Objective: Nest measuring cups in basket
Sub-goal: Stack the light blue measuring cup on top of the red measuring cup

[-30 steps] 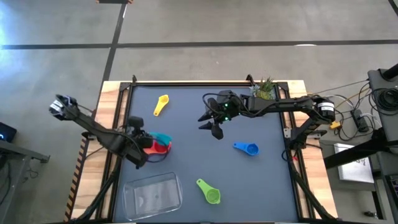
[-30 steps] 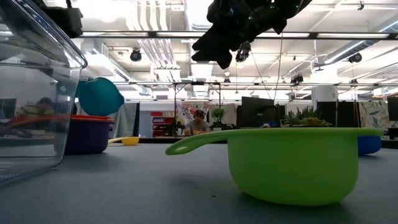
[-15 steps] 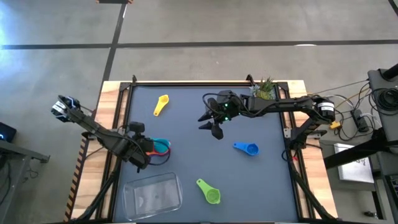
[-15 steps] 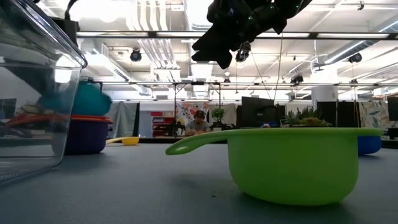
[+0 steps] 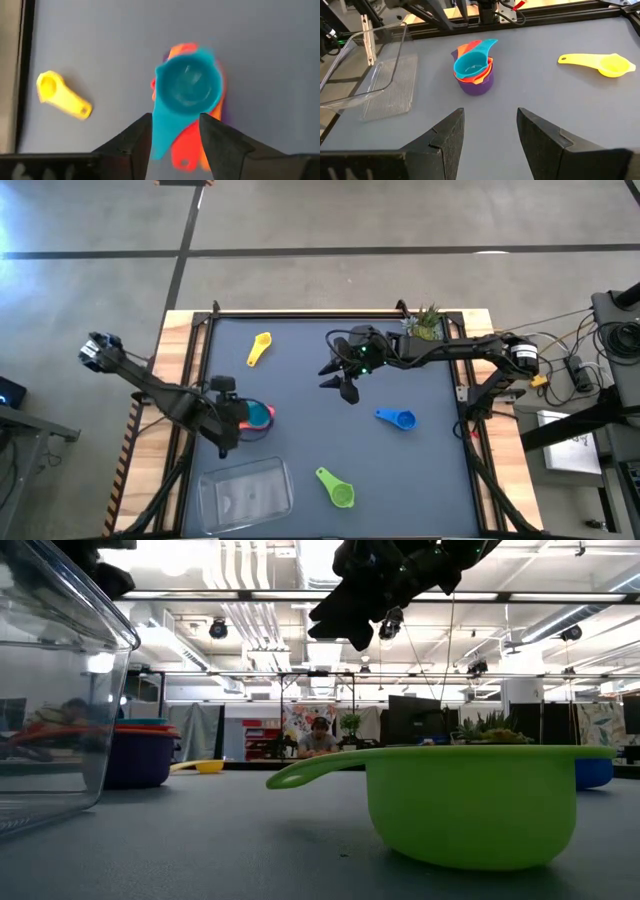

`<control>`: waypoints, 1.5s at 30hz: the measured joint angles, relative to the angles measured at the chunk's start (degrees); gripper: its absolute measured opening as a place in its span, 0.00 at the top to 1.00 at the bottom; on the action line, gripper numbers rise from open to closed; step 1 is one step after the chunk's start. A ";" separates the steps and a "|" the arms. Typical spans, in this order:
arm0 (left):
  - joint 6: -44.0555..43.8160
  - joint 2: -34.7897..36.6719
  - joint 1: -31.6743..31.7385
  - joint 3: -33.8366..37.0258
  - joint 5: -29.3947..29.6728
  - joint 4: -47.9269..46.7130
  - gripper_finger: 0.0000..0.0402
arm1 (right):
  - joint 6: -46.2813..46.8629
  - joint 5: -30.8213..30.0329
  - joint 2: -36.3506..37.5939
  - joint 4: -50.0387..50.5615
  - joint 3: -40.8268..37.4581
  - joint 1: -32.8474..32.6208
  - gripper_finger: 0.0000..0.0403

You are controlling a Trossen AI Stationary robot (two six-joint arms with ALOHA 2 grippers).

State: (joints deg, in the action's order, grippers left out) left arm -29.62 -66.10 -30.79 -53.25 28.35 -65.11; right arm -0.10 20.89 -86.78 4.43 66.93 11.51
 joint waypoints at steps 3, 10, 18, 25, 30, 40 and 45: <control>0.22 7.24 0.04 3.22 -0.09 5.40 0.64 | -0.89 0.02 0.00 -0.02 -0.30 -0.11 0.58; -4.21 26.66 3.26 14.63 1.77 10.57 0.71 | -2.27 0.04 -0.02 0.01 -1.68 -0.48 0.58; -5.61 32.69 12.10 16.58 2.09 14.02 0.81 | -4.10 0.06 -0.02 -0.42 -3.03 -1.27 0.58; -4.70 26.47 19.32 15.81 -0.57 14.17 0.89 | -4.47 0.05 -0.02 -0.46 -3.12 -1.51 0.58; -2.46 17.98 24.51 16.39 -4.85 14.04 0.90 | -5.24 0.04 -0.02 -0.48 -3.24 -1.51 0.58; 1.74 4.50 32.61 13.55 -8.48 13.57 0.90 | -5.04 0.04 -0.02 -0.45 -4.13 -1.51 0.58; 3.61 -0.58 32.61 11.68 -14.06 10.78 0.90 | -5.05 0.04 -0.02 -0.44 -4.24 -1.51 0.58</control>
State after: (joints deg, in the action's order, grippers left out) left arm -26.00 -66.68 1.83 -41.56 14.29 -54.34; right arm -5.15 20.93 -86.80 3.99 62.70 10.00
